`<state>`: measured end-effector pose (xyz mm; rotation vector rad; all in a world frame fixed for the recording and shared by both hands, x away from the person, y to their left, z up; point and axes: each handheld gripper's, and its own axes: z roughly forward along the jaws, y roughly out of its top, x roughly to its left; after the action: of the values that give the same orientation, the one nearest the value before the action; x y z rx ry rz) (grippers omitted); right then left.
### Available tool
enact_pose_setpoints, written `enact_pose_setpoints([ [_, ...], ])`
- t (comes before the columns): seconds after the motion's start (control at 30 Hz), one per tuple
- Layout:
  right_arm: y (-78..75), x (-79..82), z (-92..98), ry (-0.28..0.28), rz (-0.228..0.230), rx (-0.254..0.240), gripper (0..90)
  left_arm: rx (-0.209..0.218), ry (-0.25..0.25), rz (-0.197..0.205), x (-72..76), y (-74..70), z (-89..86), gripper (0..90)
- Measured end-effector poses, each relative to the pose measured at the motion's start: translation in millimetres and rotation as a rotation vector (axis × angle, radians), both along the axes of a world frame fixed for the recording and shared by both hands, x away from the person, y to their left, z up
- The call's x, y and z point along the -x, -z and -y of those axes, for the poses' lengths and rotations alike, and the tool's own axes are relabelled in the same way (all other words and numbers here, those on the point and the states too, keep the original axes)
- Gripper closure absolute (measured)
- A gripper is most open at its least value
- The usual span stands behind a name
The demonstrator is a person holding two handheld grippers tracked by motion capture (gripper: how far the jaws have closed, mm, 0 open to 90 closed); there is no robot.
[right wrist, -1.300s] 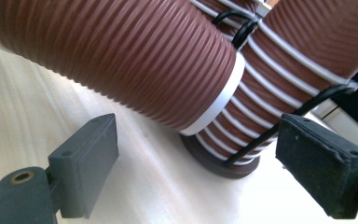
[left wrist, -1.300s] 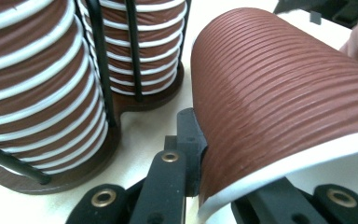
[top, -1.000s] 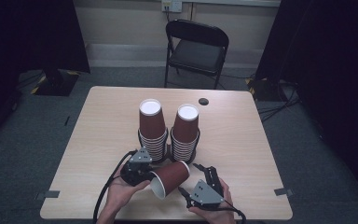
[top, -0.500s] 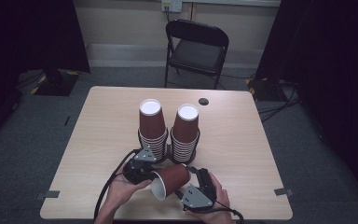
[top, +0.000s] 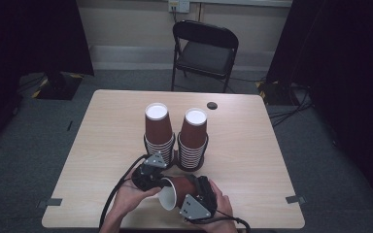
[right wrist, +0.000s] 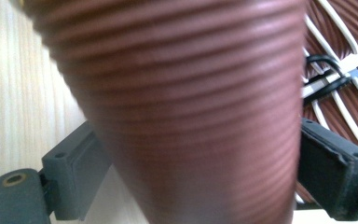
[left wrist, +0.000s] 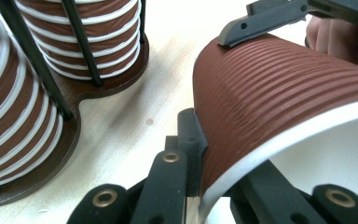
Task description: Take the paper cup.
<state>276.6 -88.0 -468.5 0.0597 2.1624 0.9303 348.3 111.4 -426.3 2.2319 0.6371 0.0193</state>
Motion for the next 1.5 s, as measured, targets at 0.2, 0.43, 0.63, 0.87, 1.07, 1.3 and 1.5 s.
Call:
enact_pose_setpoints([
  [0.2, -1.1, 1.1, -5.7, 0.005, 0.008, 0.031, 12.4, 0.016, -0.006, 0.002, 0.6, 0.9, 3.6, 86.0],
  [0.43, -2.6, 3.4, -12.8, -0.021, 0.003, 0.016, 11.9, 0.023, -0.006, -0.005, -0.1, 3.8, 7.3, 84.8],
  [0.63, -3.7, 3.9, -16.6, -0.017, 0.019, 0.017, 10.8, 0.045, -0.019, -0.019, -1.3, 5.5, 9.1, 83.7],
  [0.87, -4.0, 3.2, -21.0, -0.026, 0.022, 0.013, 9.8, 0.011, -0.021, -0.010, -0.7, 7.8, 13.3, 82.2],
  [1.07, -4.6, 4.0, -24.1, -0.033, 0.024, 0.022, 10.1, 0.028, -0.030, -0.020, 0.1, 12.3, 11.5, 81.6],
  [1.3, -6.9, 1.1, -20.5, -0.030, -0.010, -0.019, 10.9, 0.061, -0.058, -0.013, 0.3, 12.2, 10.6, 80.4],
  [1.5, -11.0, -4.1, -18.5, -0.021, -0.043, -0.096, 11.4, 0.119, -0.097, 0.005, -0.4, 11.8, 3.5, 77.2],
])
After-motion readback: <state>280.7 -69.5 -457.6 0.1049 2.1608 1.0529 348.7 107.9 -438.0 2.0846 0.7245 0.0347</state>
